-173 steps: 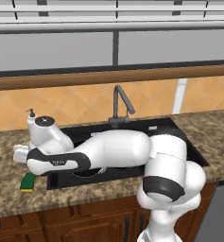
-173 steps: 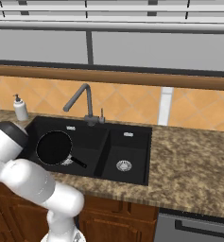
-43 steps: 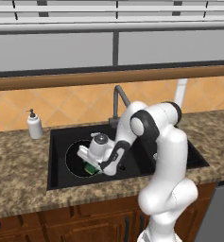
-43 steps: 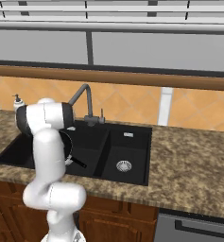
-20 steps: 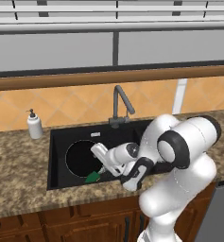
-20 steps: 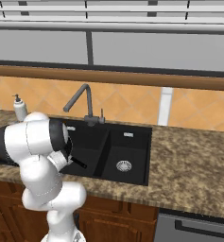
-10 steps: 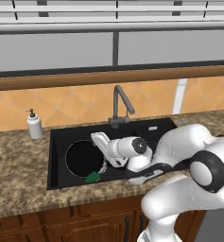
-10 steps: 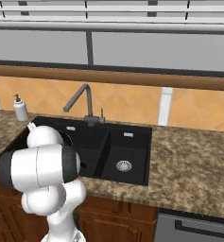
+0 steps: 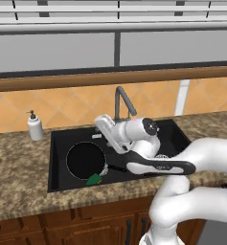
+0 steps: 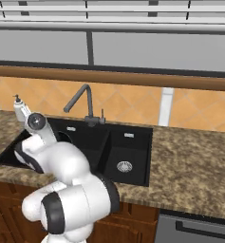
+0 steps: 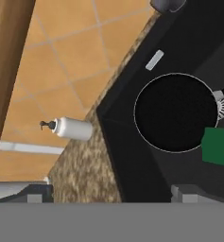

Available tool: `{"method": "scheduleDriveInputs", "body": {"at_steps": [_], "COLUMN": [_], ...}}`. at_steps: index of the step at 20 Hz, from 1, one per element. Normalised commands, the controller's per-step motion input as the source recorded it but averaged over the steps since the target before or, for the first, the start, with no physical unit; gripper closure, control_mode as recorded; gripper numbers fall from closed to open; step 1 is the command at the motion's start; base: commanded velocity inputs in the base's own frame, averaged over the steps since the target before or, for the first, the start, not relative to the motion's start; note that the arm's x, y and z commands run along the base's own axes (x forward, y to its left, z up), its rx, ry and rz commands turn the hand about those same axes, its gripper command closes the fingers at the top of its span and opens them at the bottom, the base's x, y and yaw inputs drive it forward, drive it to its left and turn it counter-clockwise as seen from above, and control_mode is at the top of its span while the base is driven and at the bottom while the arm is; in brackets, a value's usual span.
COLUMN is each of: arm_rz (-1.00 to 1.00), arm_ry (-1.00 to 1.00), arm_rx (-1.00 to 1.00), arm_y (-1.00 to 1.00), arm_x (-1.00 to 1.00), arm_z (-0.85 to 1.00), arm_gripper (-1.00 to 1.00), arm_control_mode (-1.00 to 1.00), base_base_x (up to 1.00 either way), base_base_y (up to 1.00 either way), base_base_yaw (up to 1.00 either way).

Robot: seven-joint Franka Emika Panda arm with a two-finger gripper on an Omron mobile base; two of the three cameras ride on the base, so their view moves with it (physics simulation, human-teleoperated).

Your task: Pick the pan and sponge and place them into the sink. Then turn on the water.

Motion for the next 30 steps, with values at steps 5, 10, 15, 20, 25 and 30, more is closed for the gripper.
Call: {"method": "scheduleDriveInputs", "body": {"at_steps": [5, 10, 15, 20, 25, 30], "arm_rz": [-0.03, -0.04, 0.01, 0.05, 0.14, 0.17], "arm_ry": [0.0, -0.07, -0.24, -0.17, -0.25, -0.19], "arm_rx": [-0.06, -0.03, -0.17, -0.28, -0.26, -0.27], "arm_y": [0.03, -0.29, -0.58, -0.58, -0.69, -0.73], "arm_x": [-0.54, -0.54, -0.33, -0.16, -0.01, -0.01], "arm_z": [0.97, 0.31, 0.27, 0.3, 0.27, 0.2], "arm_gripper": [-1.0, -1.0, -1.0, -1.0, -1.0, -1.0], "arm_control_mode": [-1.0, -1.0, -1.0, -1.0, -1.0, -1.0], "base_base_x": [0.0, 0.0, 0.0, 0.0, 0.0, 0.0], "base_base_y": [0.0, 0.0, 0.0, 0.0, 0.0, 0.0], "base_base_yaw": [0.0, 0.0, 0.0, 0.0, 0.0, 0.0]}}
